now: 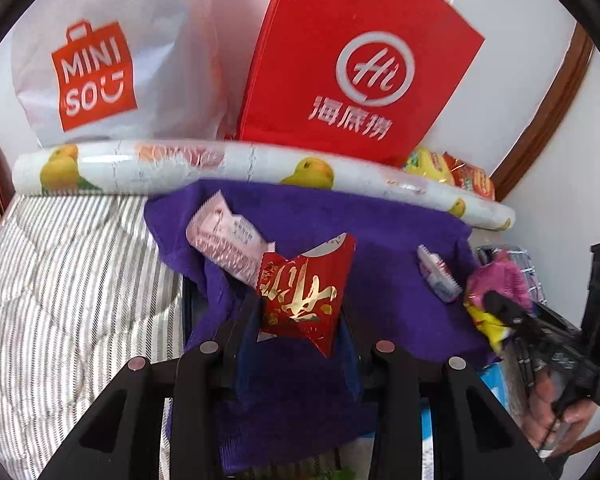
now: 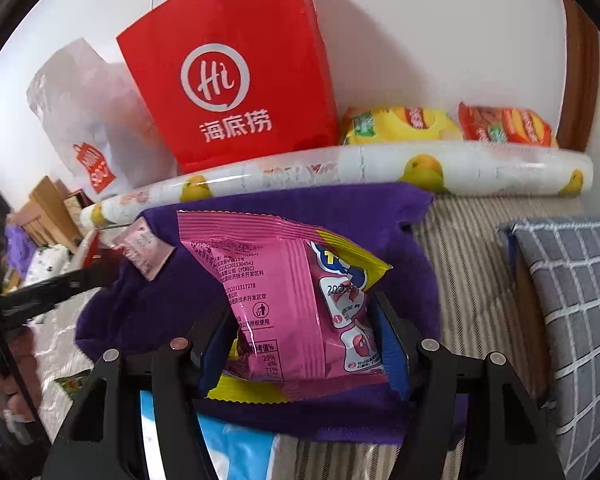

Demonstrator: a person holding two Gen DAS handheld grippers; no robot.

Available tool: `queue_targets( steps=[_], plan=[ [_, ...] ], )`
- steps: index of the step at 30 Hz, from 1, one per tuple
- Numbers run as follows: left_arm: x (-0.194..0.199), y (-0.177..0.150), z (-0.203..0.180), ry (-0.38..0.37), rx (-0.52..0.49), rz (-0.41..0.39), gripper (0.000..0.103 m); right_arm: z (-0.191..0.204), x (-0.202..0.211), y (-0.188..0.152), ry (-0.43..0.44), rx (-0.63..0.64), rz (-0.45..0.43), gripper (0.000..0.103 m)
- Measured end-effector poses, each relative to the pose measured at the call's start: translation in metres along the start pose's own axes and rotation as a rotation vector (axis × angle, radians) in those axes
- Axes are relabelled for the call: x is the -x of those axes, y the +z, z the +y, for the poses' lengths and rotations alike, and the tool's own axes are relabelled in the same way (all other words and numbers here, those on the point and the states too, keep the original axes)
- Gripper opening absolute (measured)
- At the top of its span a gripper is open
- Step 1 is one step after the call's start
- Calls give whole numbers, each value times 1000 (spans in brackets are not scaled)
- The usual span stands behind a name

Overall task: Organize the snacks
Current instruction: 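Carry the pink bag and red packet over the purple towel, then open both tools to drop the packets onto the towel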

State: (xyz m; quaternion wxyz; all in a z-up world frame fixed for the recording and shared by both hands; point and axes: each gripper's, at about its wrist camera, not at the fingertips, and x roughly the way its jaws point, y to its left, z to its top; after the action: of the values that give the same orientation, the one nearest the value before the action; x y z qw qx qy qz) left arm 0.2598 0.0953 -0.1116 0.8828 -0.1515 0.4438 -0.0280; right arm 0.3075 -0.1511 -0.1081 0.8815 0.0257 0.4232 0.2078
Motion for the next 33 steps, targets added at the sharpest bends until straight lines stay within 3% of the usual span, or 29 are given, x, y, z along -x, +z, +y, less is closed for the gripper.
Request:
queue_targets(
  steps=[9, 12, 23, 27, 33],
  plan=[
    [-5, -13, 2, 35, -18, 29, 35, -12, -14, -8, -26, -44, 39, 64],
    [-3, -14, 2, 37, -19, 29, 35, -9, -19, -10, -67, -26, 43, 64],
    [-10, -12, 8, 29, -4, 70, 36, -3, -30, -13, -92, -2, 43, 66],
    [-10, -13, 10, 20, 4, 73, 36, -5, -28, -11, -46, -24, 33, 74],
    [-14, -13, 16, -5, 21, 96, 36, -1, -20, -10, -40, -5, 5, 76]
  ],
)
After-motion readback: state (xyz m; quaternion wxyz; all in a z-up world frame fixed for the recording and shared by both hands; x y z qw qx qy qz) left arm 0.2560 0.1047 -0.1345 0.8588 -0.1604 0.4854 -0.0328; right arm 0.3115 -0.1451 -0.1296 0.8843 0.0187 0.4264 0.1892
